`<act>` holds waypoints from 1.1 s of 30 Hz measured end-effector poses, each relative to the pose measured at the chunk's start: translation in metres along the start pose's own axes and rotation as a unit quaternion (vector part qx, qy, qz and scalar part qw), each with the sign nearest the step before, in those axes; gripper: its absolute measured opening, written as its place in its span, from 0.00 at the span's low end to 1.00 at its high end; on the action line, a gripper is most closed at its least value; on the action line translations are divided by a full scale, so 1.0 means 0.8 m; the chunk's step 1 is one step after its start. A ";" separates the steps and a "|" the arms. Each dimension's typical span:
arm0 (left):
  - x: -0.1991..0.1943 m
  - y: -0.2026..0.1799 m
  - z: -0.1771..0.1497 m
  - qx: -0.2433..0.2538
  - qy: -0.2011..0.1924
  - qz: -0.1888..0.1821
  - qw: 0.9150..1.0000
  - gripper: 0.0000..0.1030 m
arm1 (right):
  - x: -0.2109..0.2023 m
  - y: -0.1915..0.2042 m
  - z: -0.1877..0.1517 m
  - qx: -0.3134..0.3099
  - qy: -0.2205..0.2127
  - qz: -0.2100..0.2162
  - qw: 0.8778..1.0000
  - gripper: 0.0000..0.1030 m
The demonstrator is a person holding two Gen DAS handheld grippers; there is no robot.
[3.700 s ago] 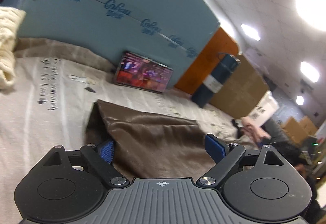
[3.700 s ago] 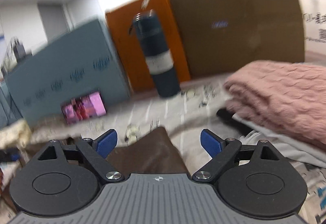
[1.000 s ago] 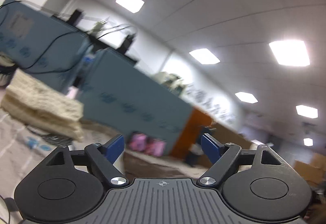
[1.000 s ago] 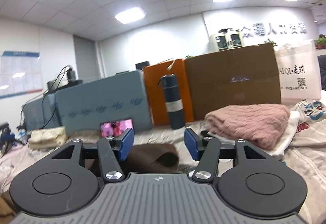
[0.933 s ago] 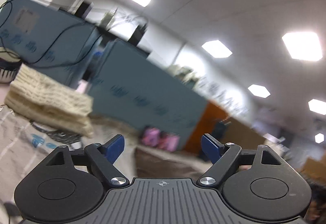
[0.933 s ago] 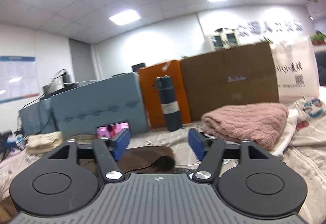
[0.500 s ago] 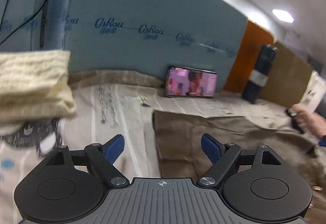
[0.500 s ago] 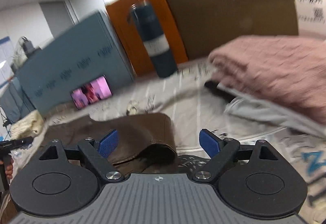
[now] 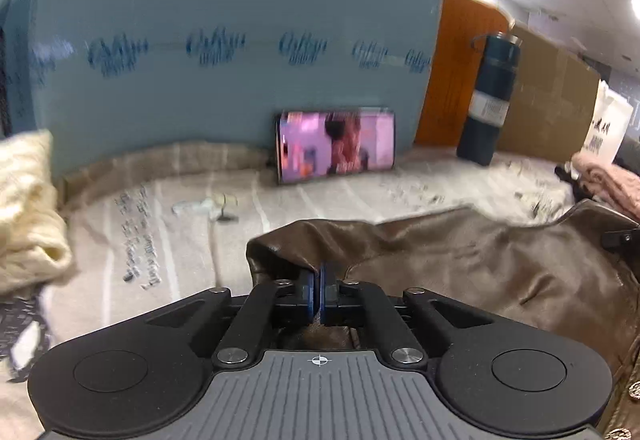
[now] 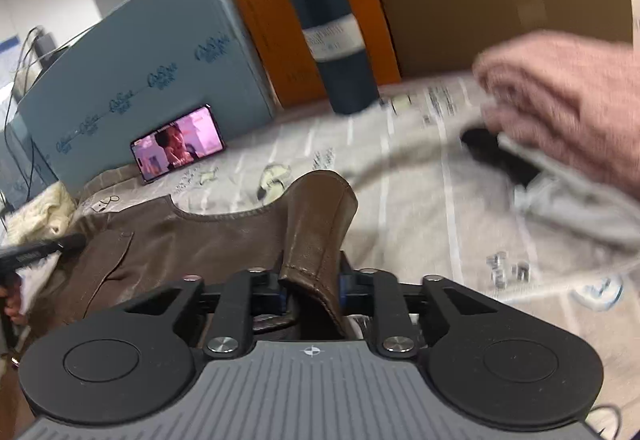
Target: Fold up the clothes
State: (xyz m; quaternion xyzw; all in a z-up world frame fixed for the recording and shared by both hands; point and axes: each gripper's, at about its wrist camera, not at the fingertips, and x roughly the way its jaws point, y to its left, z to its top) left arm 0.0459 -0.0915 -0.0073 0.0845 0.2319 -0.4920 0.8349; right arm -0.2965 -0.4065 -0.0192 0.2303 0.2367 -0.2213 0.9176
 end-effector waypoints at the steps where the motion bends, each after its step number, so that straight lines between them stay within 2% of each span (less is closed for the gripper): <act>1: -0.011 -0.004 0.004 0.004 -0.019 0.005 1.000 0.00 | -0.002 0.008 0.004 -0.015 -0.010 -0.004 1.000 0.14; 3: -0.025 -0.009 0.017 0.003 -0.049 0.014 0.999 0.00 | -0.006 0.023 0.015 -0.040 -0.032 -0.009 0.999 0.12; 6: -0.023 -0.006 0.037 0.003 -0.064 0.033 0.997 0.00 | -0.003 0.041 0.042 -0.074 -0.059 -0.015 0.995 0.11; 9: -0.001 0.006 0.041 -0.017 -0.035 0.044 0.998 0.00 | 0.019 0.045 0.068 -0.088 -0.057 -0.024 0.994 0.11; 12: 0.023 0.023 0.026 -0.051 0.014 0.041 0.998 0.02 | 0.052 0.045 0.071 -0.091 -0.016 -0.034 0.995 0.11; 14: 0.026 0.038 0.014 -0.087 0.037 0.027 0.995 0.08 | 0.065 0.037 0.065 -0.087 0.010 -0.037 0.995 0.12; 15: 0.024 0.044 0.011 -0.103 0.046 0.018 0.993 0.13 | 0.071 0.032 0.062 -0.084 0.023 -0.038 0.995 0.18; 16: 0.020 0.048 0.008 -0.112 0.050 0.013 0.992 0.20 | 0.070 0.027 0.060 -0.071 0.023 -0.038 0.996 0.32; 17: 0.013 0.051 0.006 -0.116 0.051 0.011 0.992 0.25 | 0.066 0.022 0.060 -0.060 0.020 -0.039 0.997 0.39; 19: -0.005 0.055 0.003 -0.120 0.047 0.007 0.992 0.42 | 0.050 0.021 0.061 -0.059 0.001 -0.037 0.998 0.49; 22: -0.028 0.049 -0.005 -0.112 0.035 -0.011 0.993 0.56 | 0.026 0.027 0.061 -0.069 -0.022 -0.031 0.997 0.63; 23: -0.036 0.045 -0.008 -0.106 0.034 -0.014 0.994 0.57 | 0.018 0.029 0.061 -0.073 -0.030 -0.029 0.996 0.64; 26: -0.060 0.036 -0.018 -0.089 0.029 -0.029 0.995 0.57 | 0.005 0.050 0.058 -0.098 -0.037 -0.009 0.994 0.64; 30: -0.098 0.030 -0.036 -0.082 0.009 -0.045 0.996 0.58 | -0.006 0.087 0.038 -0.143 -0.015 0.082 0.986 0.64; 33: -0.129 0.028 -0.051 -0.082 -0.007 -0.057 0.995 0.67 | -0.007 0.113 0.020 -0.169 0.016 0.148 0.974 0.64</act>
